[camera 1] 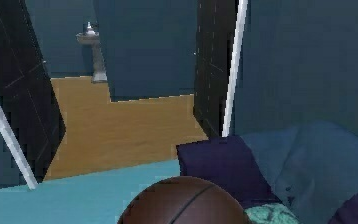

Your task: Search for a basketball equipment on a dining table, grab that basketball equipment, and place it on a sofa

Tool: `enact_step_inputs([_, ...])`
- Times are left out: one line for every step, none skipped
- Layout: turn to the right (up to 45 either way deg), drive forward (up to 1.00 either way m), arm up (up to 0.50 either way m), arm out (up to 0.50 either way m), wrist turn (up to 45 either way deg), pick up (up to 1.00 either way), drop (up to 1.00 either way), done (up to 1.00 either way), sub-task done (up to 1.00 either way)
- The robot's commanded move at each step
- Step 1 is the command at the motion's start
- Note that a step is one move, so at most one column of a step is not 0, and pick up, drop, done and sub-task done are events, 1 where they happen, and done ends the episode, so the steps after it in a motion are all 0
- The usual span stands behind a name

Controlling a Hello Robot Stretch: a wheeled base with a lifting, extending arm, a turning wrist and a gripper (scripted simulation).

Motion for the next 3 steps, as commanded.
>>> enact_step_inputs([45.0,0.00,0.00,0.00,0.0,0.00,0.00,0.00,0.00])
enact_step_inputs([45.0,0.00,0.00,0.00,0.0,0.00,0.00,0.00,0.00])
enact_step_inputs([45.0,0.00,0.00,0.00,0.0,0.00,0.00,0.00,0.00])
